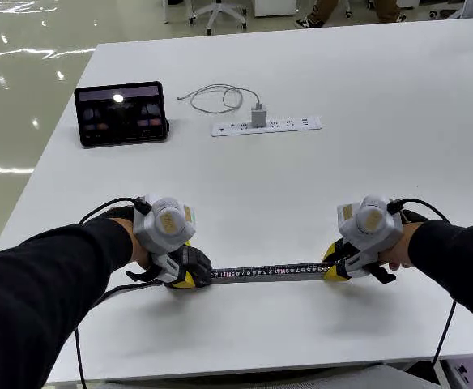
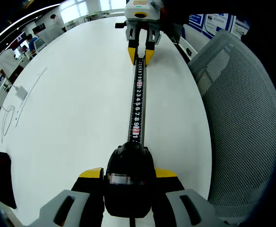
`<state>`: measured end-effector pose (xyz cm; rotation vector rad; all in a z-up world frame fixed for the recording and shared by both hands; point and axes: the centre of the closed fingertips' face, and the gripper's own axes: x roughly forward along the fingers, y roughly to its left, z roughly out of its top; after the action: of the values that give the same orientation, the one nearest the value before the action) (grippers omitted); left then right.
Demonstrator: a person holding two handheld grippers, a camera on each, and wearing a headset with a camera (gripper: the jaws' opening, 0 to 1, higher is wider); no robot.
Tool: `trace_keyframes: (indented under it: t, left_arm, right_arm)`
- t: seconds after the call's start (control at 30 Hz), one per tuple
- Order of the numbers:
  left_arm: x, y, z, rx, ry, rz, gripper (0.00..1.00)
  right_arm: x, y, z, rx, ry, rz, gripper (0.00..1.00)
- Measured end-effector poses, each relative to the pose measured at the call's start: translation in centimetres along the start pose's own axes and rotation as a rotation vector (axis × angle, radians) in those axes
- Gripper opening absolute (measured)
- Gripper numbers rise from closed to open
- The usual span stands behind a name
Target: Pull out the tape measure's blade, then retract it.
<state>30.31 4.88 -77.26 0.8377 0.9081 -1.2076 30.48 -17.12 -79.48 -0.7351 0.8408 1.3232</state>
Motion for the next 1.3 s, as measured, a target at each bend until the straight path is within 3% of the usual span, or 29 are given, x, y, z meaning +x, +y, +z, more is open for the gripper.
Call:
trace_keyframes:
  t: [0.1, 0.23, 0.47, 0.8, 0.87, 0.9, 0.97, 1.0, 1.1, 1.23, 1.3]
  left_arm:
    - [0.0, 0.0, 0.0, 0.000, 0.000, -0.001, 0.35]
    - [0.0, 0.0, 0.0, -0.001, -0.002, -0.002, 0.35]
    - [0.0, -0.1, 0.1, 0.002, -0.006, -0.003, 0.35]
    - [-0.3, -0.1, 0.4, 0.011, -0.056, 0.000, 0.36]
    - [-0.3, -0.4, 0.4, -0.033, -0.074, -0.013, 0.42]
    - [-0.4, -0.3, 0.2, -0.029, -0.066, -0.008, 0.50]
    - [-0.5, -0.2, -0.3, -0.048, -0.068, 0.004, 0.55]
    - [-0.5, -0.5, -0.6, -0.102, -0.073, -0.004, 0.56]
    - [-0.7, -0.4, -1.3, -0.138, -0.080, 0.014, 0.64]
    - [-1.1, -0.6, -1.8, -0.234, -0.115, 0.022, 0.75]
    - [-1.5, -0.3, -1.8, -0.312, -0.148, 0.040, 0.81]
  right_arm:
    - [-0.1, 0.1, -0.1, -0.009, 0.008, 0.002, 0.16]
    - [0.0, 0.3, -0.2, -0.027, 0.025, -0.007, 0.30]
    - [-0.2, 0.9, -0.3, -0.027, 0.030, 0.003, 0.38]
    - [-0.9, 1.0, 0.0, -0.022, 0.016, 0.000, 0.44]
    - [-1.1, 0.9, 0.1, -0.013, 0.010, -0.007, 0.47]
    - [-1.2, 0.8, 0.2, -0.008, 0.008, -0.013, 0.49]
    - [-1.4, 0.8, 0.3, 0.000, 0.000, -0.020, 0.50]
    - [-1.5, 0.7, 0.3, 0.005, -0.004, -0.029, 0.50]
    - [-1.7, 0.8, 0.2, 0.042, -0.013, -0.037, 0.47]
    - [-1.8, 0.9, 0.4, 0.098, -0.059, -0.049, 0.53]
    - [-2.0, 0.7, 0.4, 0.100, -0.071, -0.077, 0.57]
